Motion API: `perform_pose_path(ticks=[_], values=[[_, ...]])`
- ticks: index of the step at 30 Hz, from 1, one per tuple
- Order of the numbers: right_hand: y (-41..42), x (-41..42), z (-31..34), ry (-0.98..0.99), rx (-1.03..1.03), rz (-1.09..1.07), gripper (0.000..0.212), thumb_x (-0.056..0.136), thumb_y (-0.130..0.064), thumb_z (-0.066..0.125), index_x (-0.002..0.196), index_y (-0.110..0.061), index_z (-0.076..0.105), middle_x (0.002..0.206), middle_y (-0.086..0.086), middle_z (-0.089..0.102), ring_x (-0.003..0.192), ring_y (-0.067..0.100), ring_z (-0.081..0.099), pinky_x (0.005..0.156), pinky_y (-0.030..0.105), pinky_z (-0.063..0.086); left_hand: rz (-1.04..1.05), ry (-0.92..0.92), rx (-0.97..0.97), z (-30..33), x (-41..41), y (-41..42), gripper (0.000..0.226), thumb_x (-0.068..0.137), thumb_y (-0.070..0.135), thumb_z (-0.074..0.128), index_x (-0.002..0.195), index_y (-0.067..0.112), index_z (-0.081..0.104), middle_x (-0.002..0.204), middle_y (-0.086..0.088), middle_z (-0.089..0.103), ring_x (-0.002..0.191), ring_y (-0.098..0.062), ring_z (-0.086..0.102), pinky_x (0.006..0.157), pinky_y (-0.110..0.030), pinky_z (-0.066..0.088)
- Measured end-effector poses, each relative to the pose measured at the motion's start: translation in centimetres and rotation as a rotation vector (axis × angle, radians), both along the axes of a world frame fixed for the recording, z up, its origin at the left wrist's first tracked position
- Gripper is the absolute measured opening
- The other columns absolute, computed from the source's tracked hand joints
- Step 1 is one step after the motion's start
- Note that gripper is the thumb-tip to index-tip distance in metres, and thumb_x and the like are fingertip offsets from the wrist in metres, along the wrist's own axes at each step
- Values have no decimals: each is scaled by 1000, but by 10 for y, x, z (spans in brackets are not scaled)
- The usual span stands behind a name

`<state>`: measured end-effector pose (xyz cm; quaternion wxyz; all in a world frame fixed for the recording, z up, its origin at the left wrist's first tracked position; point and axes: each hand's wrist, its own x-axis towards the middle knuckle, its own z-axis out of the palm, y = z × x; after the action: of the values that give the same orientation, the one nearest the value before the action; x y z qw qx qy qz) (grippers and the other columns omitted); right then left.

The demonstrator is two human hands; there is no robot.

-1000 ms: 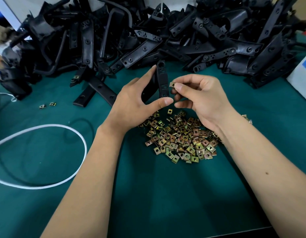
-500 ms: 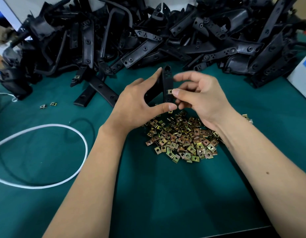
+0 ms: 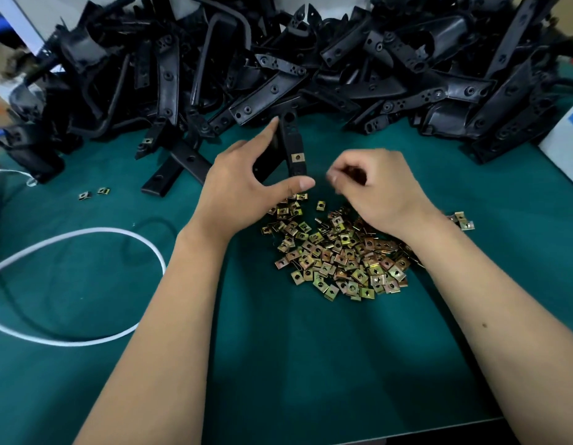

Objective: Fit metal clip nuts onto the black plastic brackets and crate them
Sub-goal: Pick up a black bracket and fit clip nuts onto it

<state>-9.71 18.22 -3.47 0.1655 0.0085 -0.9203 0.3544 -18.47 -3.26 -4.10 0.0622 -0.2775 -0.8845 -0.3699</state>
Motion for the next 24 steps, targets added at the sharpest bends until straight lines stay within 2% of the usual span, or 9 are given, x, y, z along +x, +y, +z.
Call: perform_pose_path(ticks=[4,10,13,15,17,20,24], values=[[-7,2,-1,-167,207,79,22,84,-50,78,90,-30,72,87,-14,63,82,7,60,72,34,50,22,-5,29,1,-2,-6,111,67,86,66,159,32,36,144,4,58,137,-8,49,109,-19,34],[-12,0,-3,-137,162,79,16,87,-32,81,86,-26,65,86,-11,64,76,7,56,74,36,49,-17,2,-26,1,1,-2,110,65,88,65,159,39,34,139,5,60,132,-7,50,107,-22,37],[-12,-1,-2,-15,-155,-18,14,87,-23,82,90,-17,69,81,-5,71,73,8,64,69,27,51,-64,13,-41,1,4,1,109,66,87,66,158,39,34,138,7,60,130,-5,50,104,-14,34],[-9,-1,2,39,-500,-73,12,88,-17,81,93,-12,71,81,5,73,69,12,65,66,27,54,-116,5,-36,3,7,4,108,67,85,68,158,40,34,137,9,61,130,-4,51,108,-20,39],[-7,-1,4,53,-764,-81,4,91,-11,77,91,-11,73,75,5,71,65,10,61,61,25,52,-164,9,-27,3,10,8,106,68,83,70,158,40,34,136,11,62,129,-4,53,111,-29,43],[-7,0,5,39,-948,-87,5,95,-6,71,93,-8,75,75,0,68,69,11,63,63,24,53,-191,22,-48,3,13,13,105,69,82,70,158,40,34,131,9,64,124,-5,55,108,-32,46],[-6,0,7,5,-1101,-62,10,94,7,66,97,-1,71,84,9,69,75,22,73,70,27,60,-190,24,-59,3,14,13,104,69,82,70,158,42,34,127,7,65,120,-5,57,106,-31,47]])
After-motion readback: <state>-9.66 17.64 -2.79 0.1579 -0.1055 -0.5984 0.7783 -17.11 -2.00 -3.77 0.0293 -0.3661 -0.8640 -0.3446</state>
